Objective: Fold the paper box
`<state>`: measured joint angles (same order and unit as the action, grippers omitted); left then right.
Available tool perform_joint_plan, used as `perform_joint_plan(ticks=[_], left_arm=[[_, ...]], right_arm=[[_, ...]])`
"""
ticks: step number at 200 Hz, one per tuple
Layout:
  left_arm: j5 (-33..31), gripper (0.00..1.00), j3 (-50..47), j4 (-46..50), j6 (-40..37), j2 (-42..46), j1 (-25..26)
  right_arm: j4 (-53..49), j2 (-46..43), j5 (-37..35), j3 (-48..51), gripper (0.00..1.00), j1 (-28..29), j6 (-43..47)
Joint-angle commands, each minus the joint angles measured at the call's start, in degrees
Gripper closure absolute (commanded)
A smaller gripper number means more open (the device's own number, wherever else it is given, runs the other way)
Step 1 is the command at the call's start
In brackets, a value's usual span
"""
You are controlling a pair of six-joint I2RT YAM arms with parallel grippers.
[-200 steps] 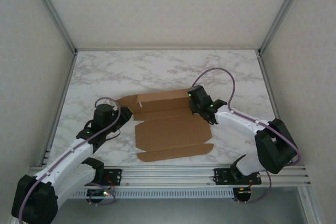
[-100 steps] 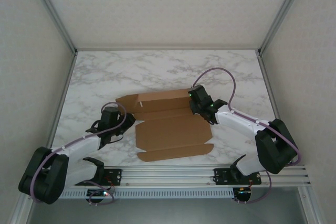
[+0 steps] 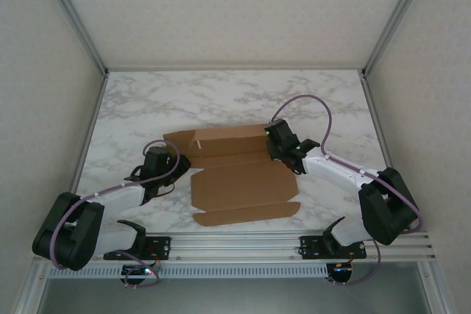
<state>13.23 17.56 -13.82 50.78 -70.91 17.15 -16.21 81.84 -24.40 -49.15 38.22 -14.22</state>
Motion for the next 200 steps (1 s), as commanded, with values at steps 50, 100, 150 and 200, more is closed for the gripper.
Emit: perform_joint_plan(ticks=[50,100,150,200], left_arm=[[5.6,0.50,1.0,-4.9,-4.2,-1.0,0.4],[2.1,0.49,1.3,-4.1,-2.7,0.2,0.4],[-1.2,0.55,0.7,4.4,-0.2,16.2,-0.3],[-7.1,0.68,1.8,17.7,0.5,26.7,5.4]], right_arm=[[-1.3,-1.0,1.4,0.2,1.00,0.2,0.5],[-2.4,-1.3,0.7,-0.5,1.00,0.1,0.9],[-3.0,-0.7,0.1,-0.9,1.00,0.1,0.7],[-2.7,0.3,0.2,-1.5,1.00,0.0,0.4]])
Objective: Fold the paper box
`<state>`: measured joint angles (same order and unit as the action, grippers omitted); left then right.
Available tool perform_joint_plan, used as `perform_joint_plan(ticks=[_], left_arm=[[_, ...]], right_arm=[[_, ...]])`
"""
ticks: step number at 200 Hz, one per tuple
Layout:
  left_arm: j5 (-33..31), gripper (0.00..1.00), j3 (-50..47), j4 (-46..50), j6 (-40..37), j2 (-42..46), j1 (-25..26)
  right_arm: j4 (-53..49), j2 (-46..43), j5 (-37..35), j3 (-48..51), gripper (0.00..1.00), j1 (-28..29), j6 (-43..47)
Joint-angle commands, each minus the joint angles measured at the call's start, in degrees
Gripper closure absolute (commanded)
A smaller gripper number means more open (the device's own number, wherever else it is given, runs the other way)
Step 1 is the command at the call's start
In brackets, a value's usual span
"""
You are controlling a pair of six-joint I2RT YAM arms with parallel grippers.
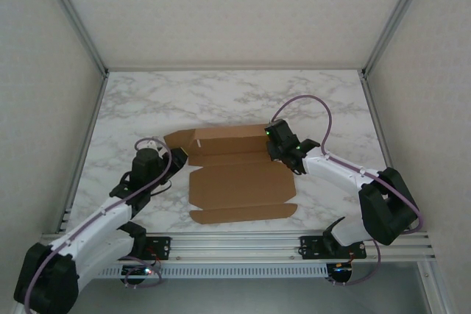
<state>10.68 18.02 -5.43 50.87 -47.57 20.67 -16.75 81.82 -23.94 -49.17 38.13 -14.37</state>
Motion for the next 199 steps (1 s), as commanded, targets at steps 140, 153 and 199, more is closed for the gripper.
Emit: perform_joint_plan(ticks=[140,153,199], left_arm=[[-6.5,0.79,11.3,-1.8,-6.4,-25.5,3.2],[-7.3,0.77,11.9,-2.2,-6.7,-27.4,2.5],[-9.8,0.72,13.8,-2.4,-7.8,-33.9,2.0]], right_arm=[[-2.0,-0.9,0.1,-0.1,1.00,0.3,0.1],[-2.0,-1.1,0.1,-0.1,1.00,0.2,0.2],[-2.1,-0.7,0.3,-0.7,1.00,0.2,0.6]])
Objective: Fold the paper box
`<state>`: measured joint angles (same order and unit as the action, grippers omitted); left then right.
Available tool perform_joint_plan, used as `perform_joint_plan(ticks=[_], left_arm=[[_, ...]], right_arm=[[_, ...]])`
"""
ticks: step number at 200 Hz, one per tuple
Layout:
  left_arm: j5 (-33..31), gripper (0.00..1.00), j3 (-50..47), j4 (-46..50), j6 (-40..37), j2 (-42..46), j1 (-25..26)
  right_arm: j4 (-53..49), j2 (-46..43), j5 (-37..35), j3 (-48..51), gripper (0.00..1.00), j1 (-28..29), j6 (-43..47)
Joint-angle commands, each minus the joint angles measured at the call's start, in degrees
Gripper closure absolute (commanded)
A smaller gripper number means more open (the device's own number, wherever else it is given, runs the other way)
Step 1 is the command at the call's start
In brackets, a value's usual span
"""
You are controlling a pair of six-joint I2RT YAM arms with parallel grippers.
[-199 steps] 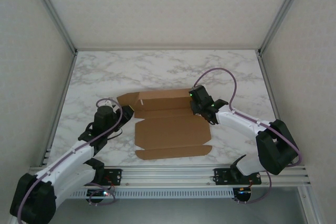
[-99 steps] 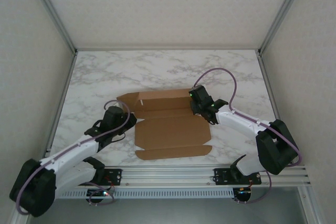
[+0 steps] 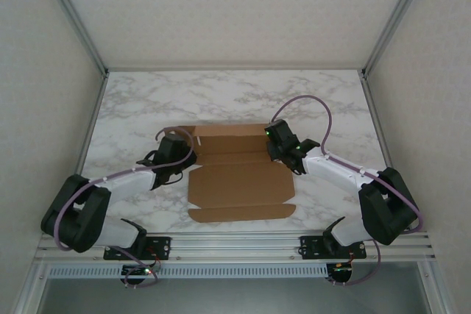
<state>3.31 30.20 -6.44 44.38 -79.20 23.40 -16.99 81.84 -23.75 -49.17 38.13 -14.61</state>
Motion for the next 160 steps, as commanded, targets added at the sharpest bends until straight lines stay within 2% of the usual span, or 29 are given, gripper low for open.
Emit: perform_joint_plan(ticks=[1,23,61,87,160], left_arm=[[-2.4,0.71,1.6,-1.4,-1.3,-2.3,-0.7],[-1.1,0.69,1.6,-2.6,-1.2,-4.2,-0.7],[-4.5,0.58,2.3,-2.6,-2.2,-6.5,-0.7],[-4.4,0.57,3.1,-3.5,-2.3,-8.6,-0.7],[5.5,0.58,0.0,-18.7,-3.2,-6.5,-0.5]], right_arm=[[-1.8,-0.8,0.1,-0.7,1.00,0.2,0.8],[-1.7,-0.9,0.5,-0.8,1.00,0.3,1.0],[-1.6,-1.0,1.3,-0.8,1.00,0.3,0.9],[-1.7,-1.2,1.7,-1.0,1.00,0.3,1.1],[-1.5,-1.0,3.6,-1.1,1.00,0.3,1.5]])
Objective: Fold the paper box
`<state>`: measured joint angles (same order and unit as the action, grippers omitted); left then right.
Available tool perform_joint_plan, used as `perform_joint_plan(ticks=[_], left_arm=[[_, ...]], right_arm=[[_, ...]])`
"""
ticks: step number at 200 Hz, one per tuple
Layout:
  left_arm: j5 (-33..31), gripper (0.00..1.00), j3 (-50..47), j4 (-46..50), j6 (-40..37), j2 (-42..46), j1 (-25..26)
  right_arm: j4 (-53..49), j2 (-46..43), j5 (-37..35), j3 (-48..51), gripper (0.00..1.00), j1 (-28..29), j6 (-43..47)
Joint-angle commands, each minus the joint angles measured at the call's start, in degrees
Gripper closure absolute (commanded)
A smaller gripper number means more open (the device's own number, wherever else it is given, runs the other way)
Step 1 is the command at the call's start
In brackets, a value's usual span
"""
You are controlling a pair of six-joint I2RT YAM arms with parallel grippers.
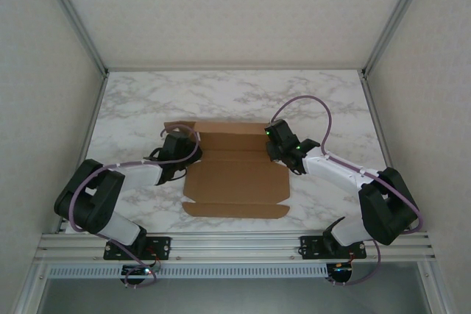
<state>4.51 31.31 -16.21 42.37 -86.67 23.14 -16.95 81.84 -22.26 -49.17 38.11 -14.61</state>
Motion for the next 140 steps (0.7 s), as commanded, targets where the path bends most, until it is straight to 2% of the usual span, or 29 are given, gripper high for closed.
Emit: perform_joint_plan(ticks=[1,62,140], left_arm=[[4.5,0.59,-1.1,-9.1,-1.2,1.1,-0.2],[10.4,0.60,-3.5,-16.5,0.8,-2.0,0.6],[12.0,0.60,-3.1,-21.0,4.3,-10.6,2.8]], right_arm=[[-1.5,-1.0,2.1,-1.1,1.00,0.3,1.5],[-1.0,-0.1,3.4,-1.1,1.00,0.3,1.1],[-1.5,0.0,2.8,-0.8,1.00,0.3,1.0]])
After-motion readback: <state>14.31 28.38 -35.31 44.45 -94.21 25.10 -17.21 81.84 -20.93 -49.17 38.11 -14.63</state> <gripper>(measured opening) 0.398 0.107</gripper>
